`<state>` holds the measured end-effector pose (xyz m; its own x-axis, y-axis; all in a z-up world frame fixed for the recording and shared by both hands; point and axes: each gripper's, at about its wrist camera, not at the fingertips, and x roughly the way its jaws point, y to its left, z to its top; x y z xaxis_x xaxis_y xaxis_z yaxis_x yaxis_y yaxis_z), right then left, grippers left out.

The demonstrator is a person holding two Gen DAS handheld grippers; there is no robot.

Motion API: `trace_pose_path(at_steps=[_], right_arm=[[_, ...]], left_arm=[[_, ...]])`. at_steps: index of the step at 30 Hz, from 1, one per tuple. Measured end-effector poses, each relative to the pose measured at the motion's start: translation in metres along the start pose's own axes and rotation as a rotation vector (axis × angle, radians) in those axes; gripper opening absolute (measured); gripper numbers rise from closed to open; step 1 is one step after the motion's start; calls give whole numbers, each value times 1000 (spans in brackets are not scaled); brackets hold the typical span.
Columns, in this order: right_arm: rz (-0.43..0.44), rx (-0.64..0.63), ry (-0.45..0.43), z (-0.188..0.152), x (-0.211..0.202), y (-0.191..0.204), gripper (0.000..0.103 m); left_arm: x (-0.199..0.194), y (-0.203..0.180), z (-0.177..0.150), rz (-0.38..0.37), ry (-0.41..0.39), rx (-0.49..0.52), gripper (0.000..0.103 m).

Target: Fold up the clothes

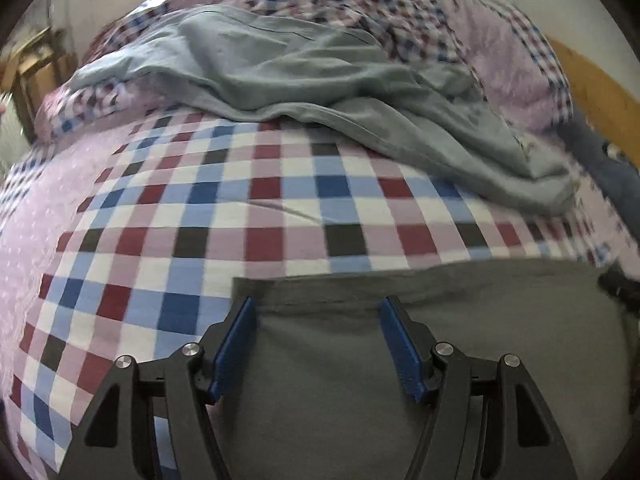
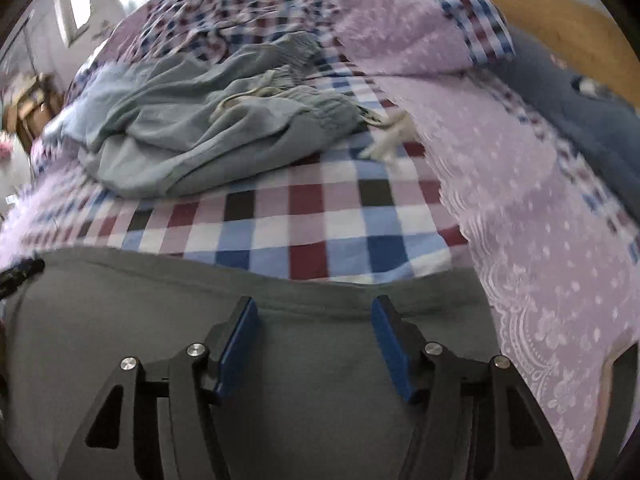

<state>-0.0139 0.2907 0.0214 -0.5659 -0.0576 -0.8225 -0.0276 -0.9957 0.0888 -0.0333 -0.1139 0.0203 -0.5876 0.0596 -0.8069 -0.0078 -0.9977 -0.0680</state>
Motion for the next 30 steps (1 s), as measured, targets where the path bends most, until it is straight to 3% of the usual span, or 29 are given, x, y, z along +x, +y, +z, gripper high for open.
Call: trace_pose_path(at_steps=[2,5,13,17,19,21,24,30], right_arm=[[-2,9,-2,0,-1,-6,63],[7,1,-1,0,-2,-10,63],[105,53,-37,-10,-22,-47,63],[12,126,-74,-24,-47,-76,65],[-63,129,-92,-33,-65,-80,66],[-81,115,-130,-42,-86,-77,66],[-71,116,-181,-57,-116,-69,69],[-37,100,-284,-93,-167,-37,72]], left_arm=[[1,4,0,0,-1,-12,69],[2,9,-1,39,6,-25,82],[-12,48,-9,69,-14,-118,82],[-33,66,-23,60,-36,-165,82],[-47,72,-31,41,-48,-191,82],[-65,78,-42,23,-65,-215,82],[-91,87,-61,-9,-90,-256,82],[-135,118,-118,-157,-118,-471,82]])
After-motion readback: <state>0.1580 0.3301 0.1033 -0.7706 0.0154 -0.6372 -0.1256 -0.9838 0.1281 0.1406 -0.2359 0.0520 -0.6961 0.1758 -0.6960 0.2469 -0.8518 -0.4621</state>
